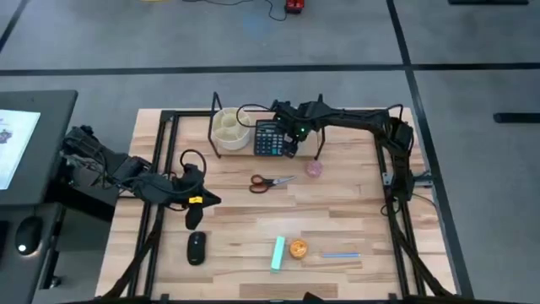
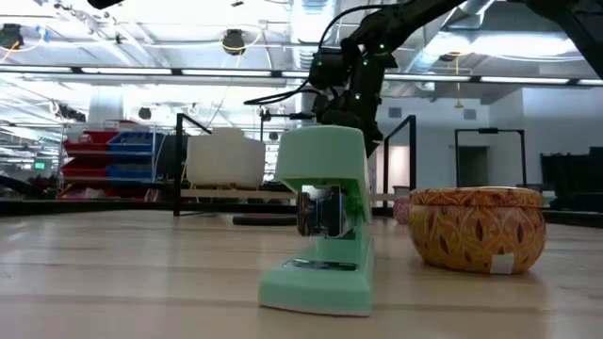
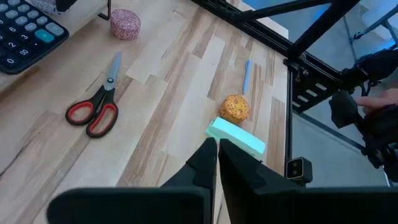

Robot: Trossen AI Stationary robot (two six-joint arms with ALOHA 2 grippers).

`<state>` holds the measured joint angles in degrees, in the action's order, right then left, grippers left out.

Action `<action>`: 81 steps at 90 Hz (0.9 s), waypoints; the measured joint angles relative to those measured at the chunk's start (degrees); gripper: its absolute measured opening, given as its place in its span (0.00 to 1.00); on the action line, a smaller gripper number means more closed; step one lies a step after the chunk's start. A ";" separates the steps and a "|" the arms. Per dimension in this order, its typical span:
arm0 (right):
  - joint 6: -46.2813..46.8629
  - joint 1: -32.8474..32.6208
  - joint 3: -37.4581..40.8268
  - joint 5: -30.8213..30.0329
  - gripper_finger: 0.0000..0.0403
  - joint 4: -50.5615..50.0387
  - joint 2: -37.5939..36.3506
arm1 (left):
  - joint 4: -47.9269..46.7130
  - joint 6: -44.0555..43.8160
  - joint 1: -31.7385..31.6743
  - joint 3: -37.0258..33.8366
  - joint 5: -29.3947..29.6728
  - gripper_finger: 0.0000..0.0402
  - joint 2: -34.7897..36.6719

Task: Stock shelves
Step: Put the purple scented candle on the shelf, then put the yellow scented candle on the shelf

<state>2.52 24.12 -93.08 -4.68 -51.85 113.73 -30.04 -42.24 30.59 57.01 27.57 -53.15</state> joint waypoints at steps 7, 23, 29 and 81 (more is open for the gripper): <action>0.00 0.00 0.00 -0.03 0.88 0.23 0.00 | 0.02 -0.02 0.02 0.00 0.00 0.00 0.00; 2.24 -0.25 -1.45 -1.50 0.97 -2.97 -0.45 | 0.02 -0.02 0.01 0.00 0.02 0.00 0.00; 2.40 -0.82 -4.02 -1.65 0.97 -5.86 -0.57 | 0.04 -0.01 0.01 0.00 0.02 0.00 0.00; -3.75 -37.12 -7.79 7.10 0.95 -17.32 -3.32 | -0.04 0.94 0.00 0.00 0.02 0.00 0.00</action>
<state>-1.23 -13.00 -100.87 2.42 -69.17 110.41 -30.09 -41.30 30.59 57.01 27.59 -53.15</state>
